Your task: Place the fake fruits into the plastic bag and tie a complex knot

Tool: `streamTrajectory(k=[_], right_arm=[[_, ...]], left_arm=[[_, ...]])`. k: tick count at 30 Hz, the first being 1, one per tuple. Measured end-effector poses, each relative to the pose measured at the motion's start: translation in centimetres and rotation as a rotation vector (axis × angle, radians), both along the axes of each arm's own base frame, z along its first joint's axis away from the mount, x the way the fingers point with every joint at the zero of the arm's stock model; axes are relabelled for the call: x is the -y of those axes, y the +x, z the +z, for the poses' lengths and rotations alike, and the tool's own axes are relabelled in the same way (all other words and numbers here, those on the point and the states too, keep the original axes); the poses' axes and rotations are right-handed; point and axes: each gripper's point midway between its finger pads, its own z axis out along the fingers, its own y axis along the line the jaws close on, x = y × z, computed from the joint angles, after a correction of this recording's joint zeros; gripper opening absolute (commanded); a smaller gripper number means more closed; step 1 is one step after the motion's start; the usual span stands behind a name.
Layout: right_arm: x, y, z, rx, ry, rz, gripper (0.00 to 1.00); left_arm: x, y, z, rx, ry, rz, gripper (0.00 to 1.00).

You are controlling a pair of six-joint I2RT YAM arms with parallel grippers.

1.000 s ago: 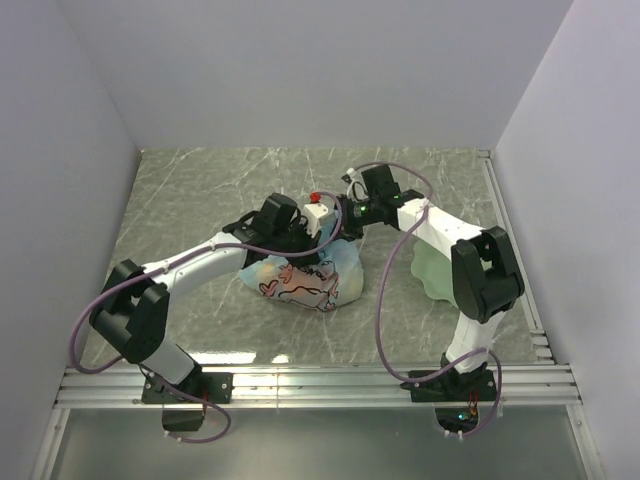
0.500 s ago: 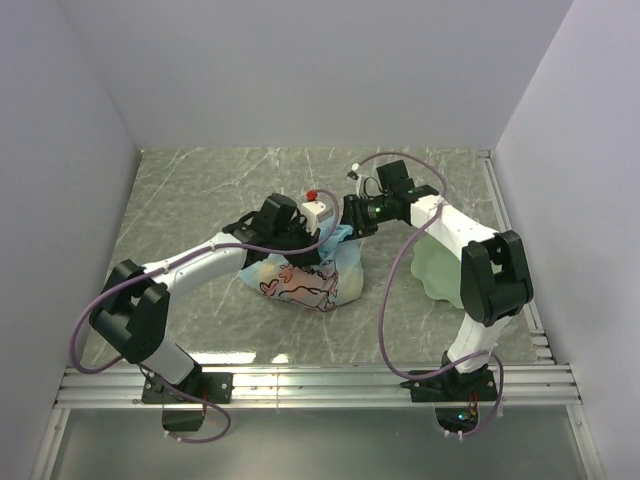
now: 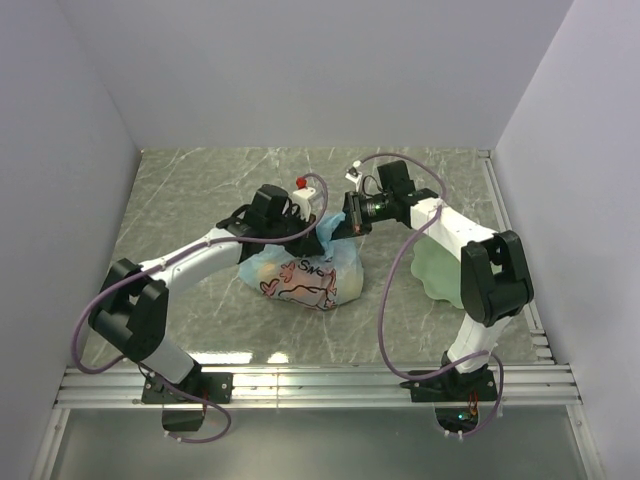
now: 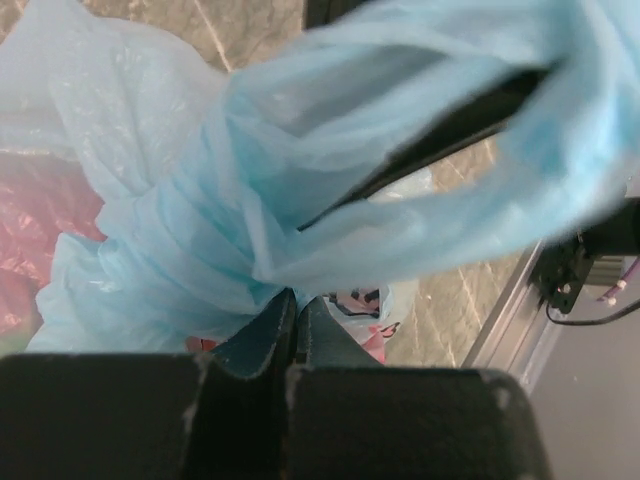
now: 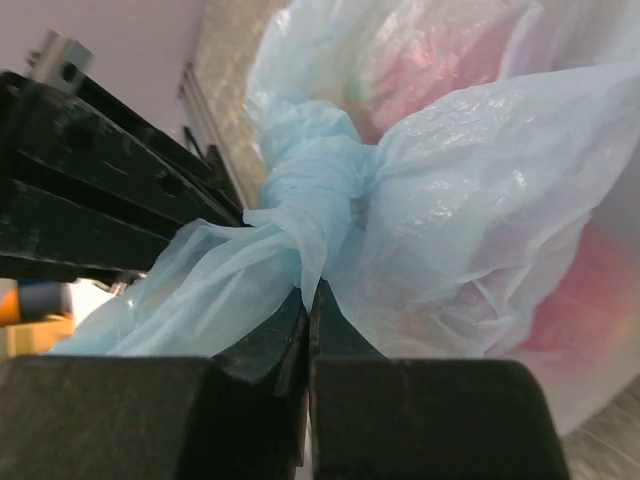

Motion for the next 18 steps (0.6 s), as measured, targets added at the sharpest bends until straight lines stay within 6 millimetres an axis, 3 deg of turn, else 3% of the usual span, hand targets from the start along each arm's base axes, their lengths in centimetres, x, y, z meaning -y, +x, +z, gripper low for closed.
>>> streamTrajectory(k=[9,18], right_arm=[[-0.1,-1.5,0.7,-0.086,0.061,-0.028,0.00],[-1.2,-3.6,0.0,-0.112,0.063,0.005,0.00]], left_arm=[[0.0,1.5,-4.1,-0.091,0.059,0.096,0.00],[2.2,3.4,-0.9,-0.139,-0.177,0.133,0.00]])
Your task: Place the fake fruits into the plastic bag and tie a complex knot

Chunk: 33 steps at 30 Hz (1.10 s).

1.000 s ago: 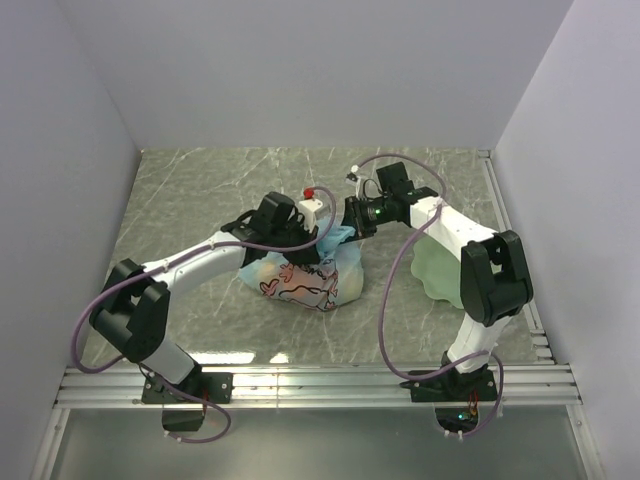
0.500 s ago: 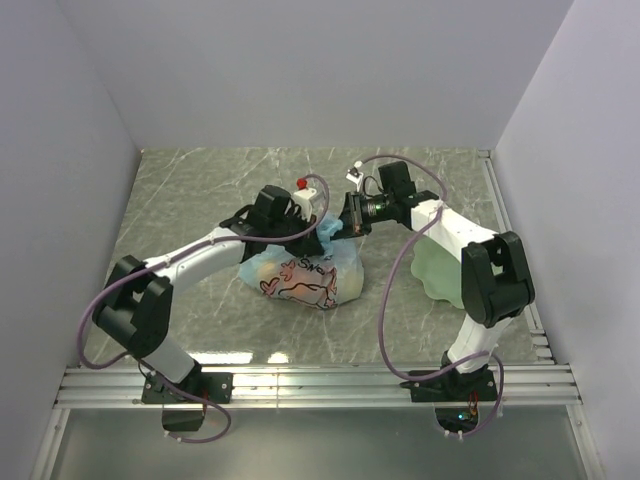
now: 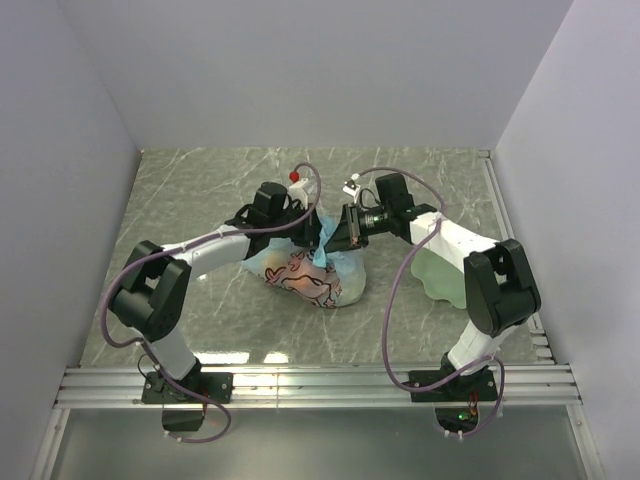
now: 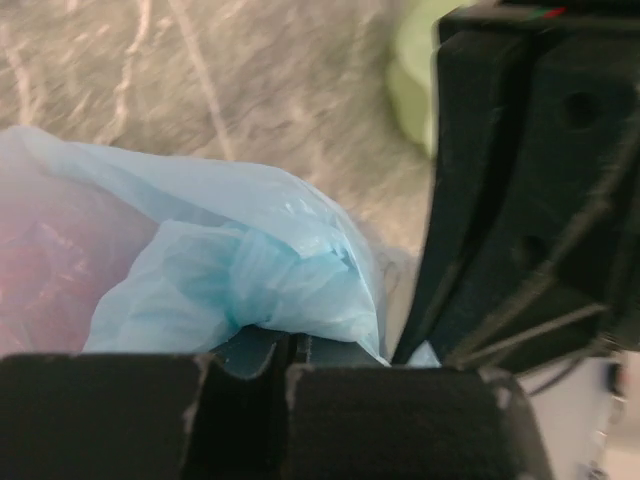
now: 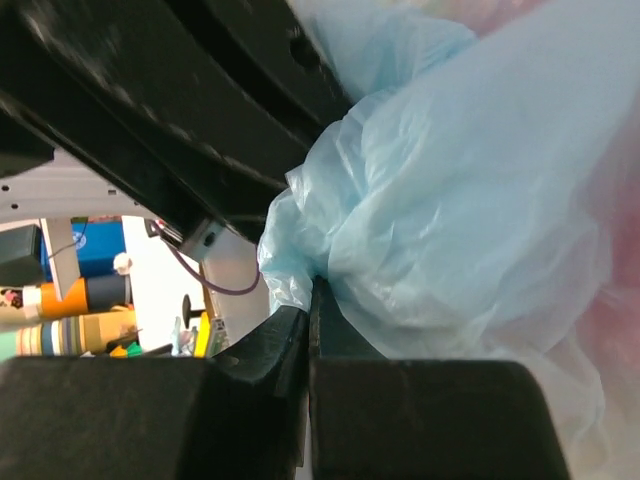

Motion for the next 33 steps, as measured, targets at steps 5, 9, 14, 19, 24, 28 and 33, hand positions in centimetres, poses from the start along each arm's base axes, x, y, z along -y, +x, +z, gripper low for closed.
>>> streamTrajectory(k=[5,9,14,19,24,28,33], right_arm=[[0.6,0.4,0.7,0.020,-0.011,0.005,0.33],[2.4,3.2,4.4,0.133,-0.002,-0.031,0.43],[5.9,7.0,9.2,0.306,0.019,-0.143,0.40],[6.3,7.9,7.2,0.324,-0.057,-0.174,0.42],[5.2,6.5,0.4,0.194,-0.162,-0.086,0.54],[5.6,3.0,-4.4,0.038,-0.201,-0.026,0.64],[5.4,-0.3,-5.7,-0.096,-0.134,0.016,0.75]], left_arm=[[0.1,-0.2,1.2,-0.023,-0.100,-0.030,0.00],[0.1,-0.4,1.3,-0.026,-0.133,-0.043,0.00],[0.2,-0.8,1.1,-0.032,-0.140,-0.054,0.00],[0.1,-0.8,1.0,-0.038,-0.135,-0.053,0.00],[0.2,-0.5,0.2,-0.061,-0.107,-0.045,0.00],[0.3,-0.5,-0.9,-0.093,-0.093,-0.042,0.00],[0.9,-0.9,-1.6,-0.146,-0.120,-0.059,0.01]])
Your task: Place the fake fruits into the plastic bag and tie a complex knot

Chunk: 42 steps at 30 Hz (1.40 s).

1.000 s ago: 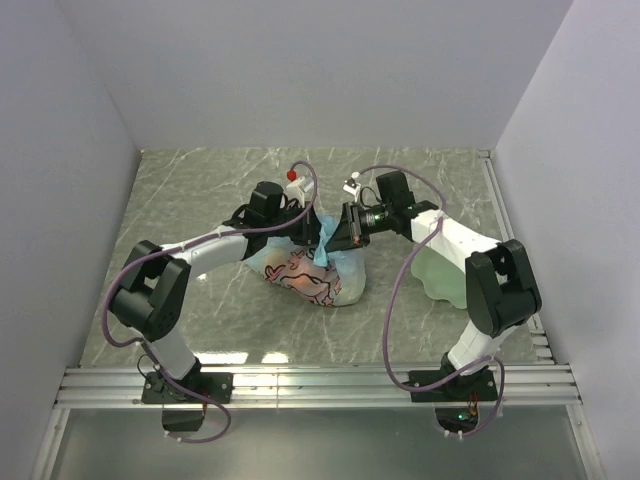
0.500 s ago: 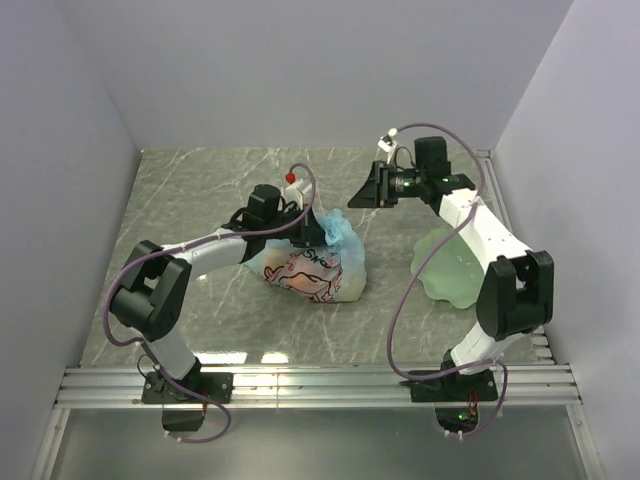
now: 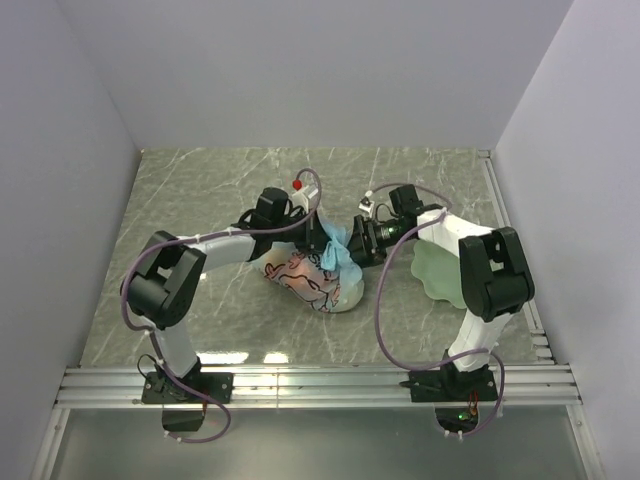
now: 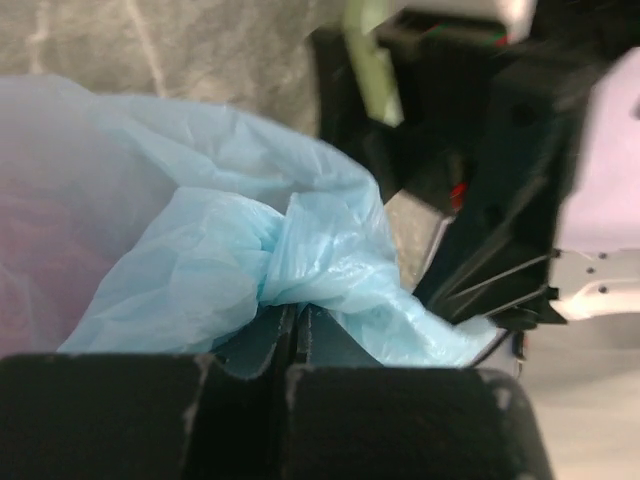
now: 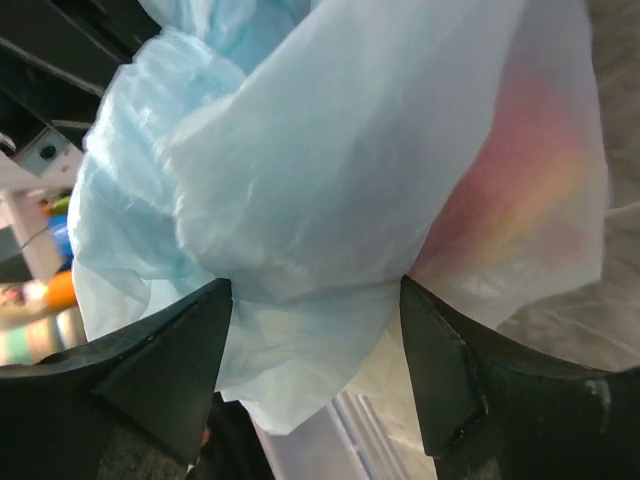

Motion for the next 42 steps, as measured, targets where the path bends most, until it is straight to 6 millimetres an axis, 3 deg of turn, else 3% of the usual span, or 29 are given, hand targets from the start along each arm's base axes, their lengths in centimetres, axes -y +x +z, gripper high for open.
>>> streamTrajectory(k=[7,13,17,21,24,25,27,30,33,36,37,42], right_arm=[[-2.4,-1.5,-0.4,-0.164,0.152,-0.053,0.75],[-5.1,-1.8,0.8,-0.163,0.232,-0.080,0.73],[-3.5,-0.7,2.5,-0.011,0.176,-0.084,0.73],[-1.3,1.2,6.6,0.231,0.095,-0.066,0.68],[0.0,1.3,9.9,0.379,0.061,-0.045,0.54],[0.2,1.3,10.7,0.415,0.053,-0.039,0.52],[0.5,1.6,11.4,0.465,0.031,-0.039,0.37],[0.9,2.5,11.0,0.485,-0.023,-0.057,0.31],[1.1,3.6,9.2,0.473,-0.085,-0.075,0.29],[0.7,4.2,7.1,0.444,-0.128,-0.064,0.45],[0.3,4.0,6.3,0.424,-0.133,-0.049,0.59],[-1.5,1.5,4.1,0.359,-0.135,0.038,0.64]], left_arm=[[1.0,-1.2,1.8,-0.052,-0.149,-0.055,0.00],[-0.5,-1.5,2.9,-0.095,-0.246,-0.069,0.00],[-0.7,-2.0,4.0,-0.075,-0.261,-0.097,0.00],[-0.9,-2.7,5.2,-0.032,-0.270,-0.126,0.00],[-1.0,-2.8,5.1,-0.015,-0.261,-0.137,0.00],[-1.0,-2.9,5.0,-0.017,-0.257,-0.140,0.00],[-1.1,-3.0,4.6,-0.021,-0.244,-0.144,0.01],[-1.2,-3.2,4.3,-0.022,-0.236,-0.150,0.00],[-1.2,-3.3,4.3,-0.020,-0.236,-0.161,0.01],[-1.2,-3.5,4.2,-0.019,-0.234,-0.167,0.01],[-1.2,-3.5,4.2,-0.021,-0.232,-0.168,0.00],[-1.1,-3.5,4.4,-0.039,-0.251,-0.169,0.01]])
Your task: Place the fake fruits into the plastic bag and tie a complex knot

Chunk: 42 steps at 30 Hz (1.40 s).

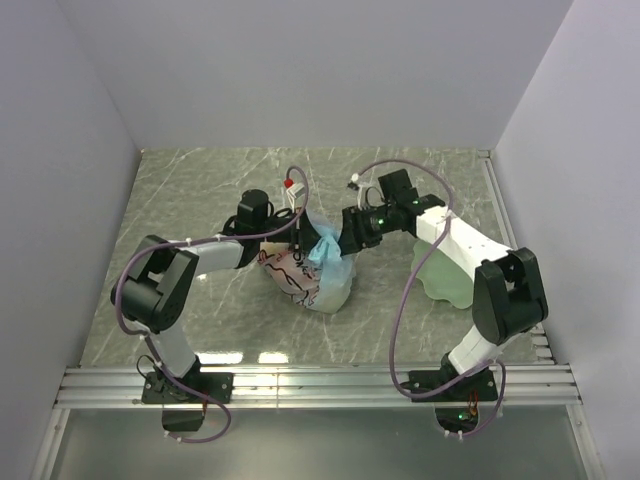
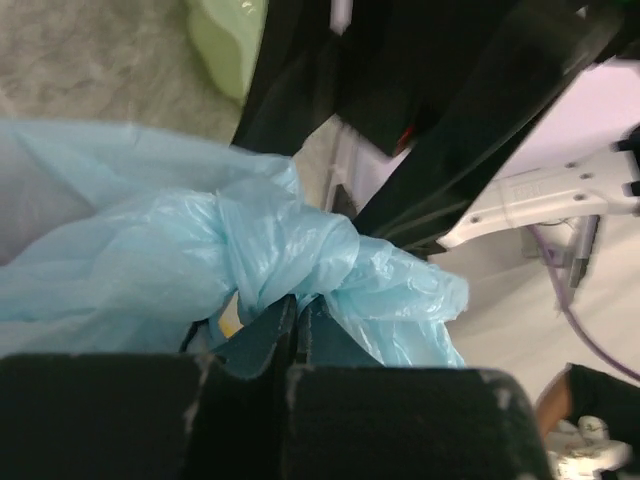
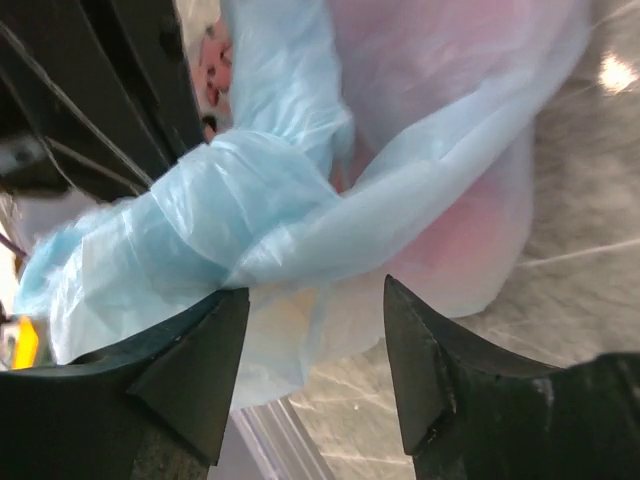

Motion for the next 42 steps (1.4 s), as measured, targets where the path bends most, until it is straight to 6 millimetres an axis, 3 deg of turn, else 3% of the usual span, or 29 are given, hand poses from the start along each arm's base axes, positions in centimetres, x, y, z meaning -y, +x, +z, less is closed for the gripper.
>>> streamTrajectory(k=[7,16,19,23,27,32,35,38,40,42], right_arm=[[-2.2,-4.4,-2.9,-0.144,0.057,0.049,0.73],[-8.5,-2.1,0.2,-0.127,0.272,0.043,0.73],[-8.9,-2.1,0.9,-0.101,0.283,0.056,0.73],[-7.2,-2.7,0.8,-0.031,0.202,0.060,0.73],[-4.0,-4.0,1.8,0.060,0.102,0.074,0.73],[-0.3,-5.5,3.1,0.136,0.011,0.124,0.67],[2.2,-4.4,3.1,0.133,-0.006,0.082,0.50],[4.4,-1.9,3.4,0.118,0.014,-0.038,0.29],[4.7,-0.4,3.8,0.113,0.042,-0.096,0.25],[3.9,0.7,3.8,0.096,0.078,-0.122,0.27]], left_arm=[[0.4,0.1,1.1,-0.044,-0.088,-0.006,0.00],[-0.8,1.4,1.1,-0.048,-0.064,0.021,0.00],[-1.2,1.2,1.5,-0.003,-0.027,0.001,0.00],[-1.3,-0.1,1.4,0.036,-0.006,-0.053,0.00],[-1.1,-1.2,0.7,0.026,0.009,-0.097,0.00],[-1.2,-1.8,0.1,0.022,0.027,-0.120,0.01],[-1.3,-1.9,-0.1,0.025,0.029,-0.123,0.00],[-1.3,-2.0,-0.2,0.029,0.031,-0.129,0.00],[-1.4,-2.0,-0.2,0.028,0.033,-0.130,0.00],[-1.4,-2.0,-0.3,0.028,0.033,-0.131,0.00]])
